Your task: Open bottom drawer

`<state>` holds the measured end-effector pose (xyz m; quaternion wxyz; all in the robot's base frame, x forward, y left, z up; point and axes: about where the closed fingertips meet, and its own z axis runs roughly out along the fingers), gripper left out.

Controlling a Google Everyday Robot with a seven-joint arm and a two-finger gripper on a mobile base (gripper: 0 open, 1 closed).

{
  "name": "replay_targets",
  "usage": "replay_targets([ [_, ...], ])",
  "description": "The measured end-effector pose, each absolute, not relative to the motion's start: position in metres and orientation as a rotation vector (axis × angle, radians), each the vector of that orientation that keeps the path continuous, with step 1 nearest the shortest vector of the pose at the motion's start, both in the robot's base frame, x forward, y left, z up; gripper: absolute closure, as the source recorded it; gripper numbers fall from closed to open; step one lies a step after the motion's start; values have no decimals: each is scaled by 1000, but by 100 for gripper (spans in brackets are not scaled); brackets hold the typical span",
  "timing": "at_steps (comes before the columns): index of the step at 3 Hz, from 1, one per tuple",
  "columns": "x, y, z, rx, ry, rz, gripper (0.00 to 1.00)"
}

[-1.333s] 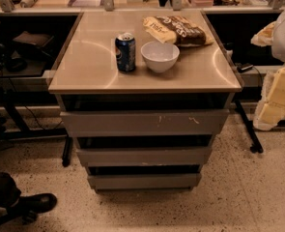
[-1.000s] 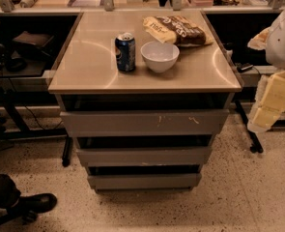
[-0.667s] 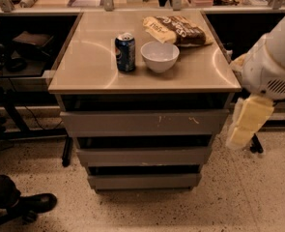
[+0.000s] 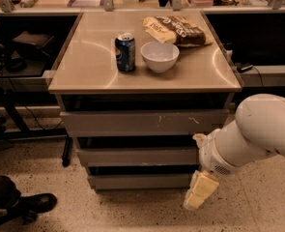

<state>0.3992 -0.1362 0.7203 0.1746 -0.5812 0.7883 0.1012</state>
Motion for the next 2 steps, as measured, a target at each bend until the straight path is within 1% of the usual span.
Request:
replay_targets([
  [1,399,-136,720,-1647,2235,286,0],
  [2,403,-132,709,-1632,2263,218,0],
])
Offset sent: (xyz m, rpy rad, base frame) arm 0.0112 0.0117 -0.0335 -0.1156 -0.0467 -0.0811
